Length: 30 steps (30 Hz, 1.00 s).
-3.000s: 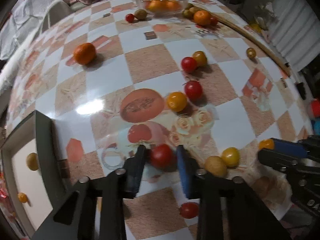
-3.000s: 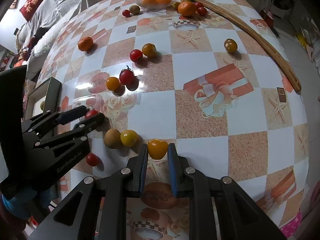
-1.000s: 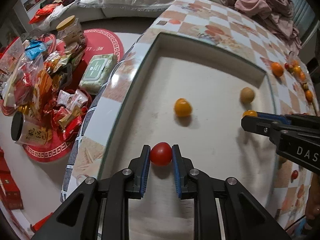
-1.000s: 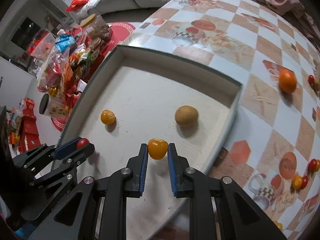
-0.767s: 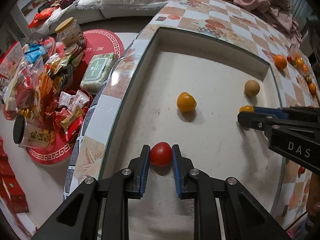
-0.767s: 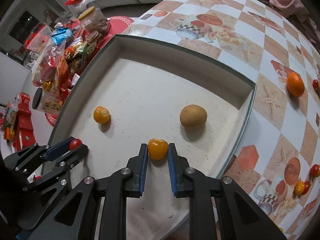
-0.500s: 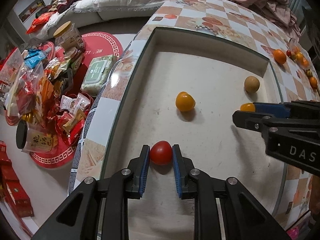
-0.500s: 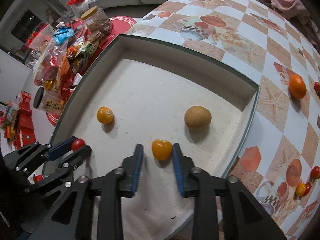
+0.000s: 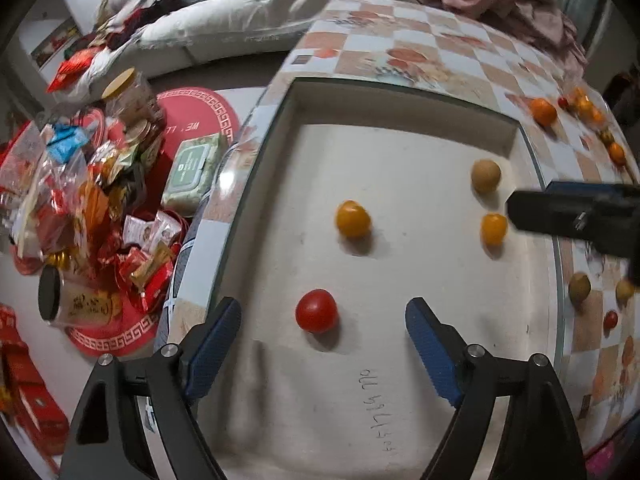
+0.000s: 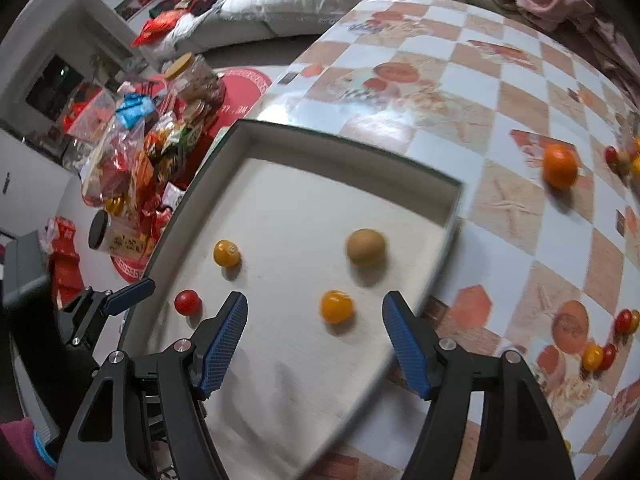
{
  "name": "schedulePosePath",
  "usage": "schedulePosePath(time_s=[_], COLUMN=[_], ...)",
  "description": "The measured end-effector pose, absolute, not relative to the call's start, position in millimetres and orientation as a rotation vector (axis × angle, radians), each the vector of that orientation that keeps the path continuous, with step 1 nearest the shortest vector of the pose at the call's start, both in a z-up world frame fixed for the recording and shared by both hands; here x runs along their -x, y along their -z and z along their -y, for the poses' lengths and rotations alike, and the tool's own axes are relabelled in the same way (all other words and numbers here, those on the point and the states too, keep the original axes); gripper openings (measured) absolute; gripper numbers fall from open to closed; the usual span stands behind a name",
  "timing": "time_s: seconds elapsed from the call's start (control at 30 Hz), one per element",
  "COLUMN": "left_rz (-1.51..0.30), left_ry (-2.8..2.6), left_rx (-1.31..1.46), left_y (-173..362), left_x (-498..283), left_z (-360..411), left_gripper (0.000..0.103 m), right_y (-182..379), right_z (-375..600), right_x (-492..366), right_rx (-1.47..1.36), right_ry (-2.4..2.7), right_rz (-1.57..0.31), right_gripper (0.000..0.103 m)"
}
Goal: Organize fruits
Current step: 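Open the left tool to drop the red tomato into the tray, then grasp a yellow tomato with the left tool while the right tool grasps an amber tomato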
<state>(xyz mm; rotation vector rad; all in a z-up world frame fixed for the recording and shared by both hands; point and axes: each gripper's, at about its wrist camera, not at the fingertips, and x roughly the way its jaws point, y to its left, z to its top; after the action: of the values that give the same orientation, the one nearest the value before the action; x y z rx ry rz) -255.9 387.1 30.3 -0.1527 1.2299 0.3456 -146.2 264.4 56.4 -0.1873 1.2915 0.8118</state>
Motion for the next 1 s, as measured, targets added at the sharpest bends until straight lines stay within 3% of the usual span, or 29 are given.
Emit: schedulePosePath(time_s=[0.43,0.77,1.0], left_rz=[-1.248,-1.184,-1.183], left_ry=[-0.243,-0.037,0.098], left_rx=[0.079,-0.018,-0.049], left_y=[-46,-74,-65], left_x=[231,172,131], left_z=[-342,-251,-181], left_gripper=[0.086,0.086,0.086], right_y=[-65,-57,-47], right_z=[-178,-60,14], right_x=[134,112,98], right_rx=[0.122,0.009,-0.054], right_ry=[-0.627,-0.369,-0.218], right_rz=[-1.291,-1.323,-1.327], right_gripper=[0.075,0.075,0.075])
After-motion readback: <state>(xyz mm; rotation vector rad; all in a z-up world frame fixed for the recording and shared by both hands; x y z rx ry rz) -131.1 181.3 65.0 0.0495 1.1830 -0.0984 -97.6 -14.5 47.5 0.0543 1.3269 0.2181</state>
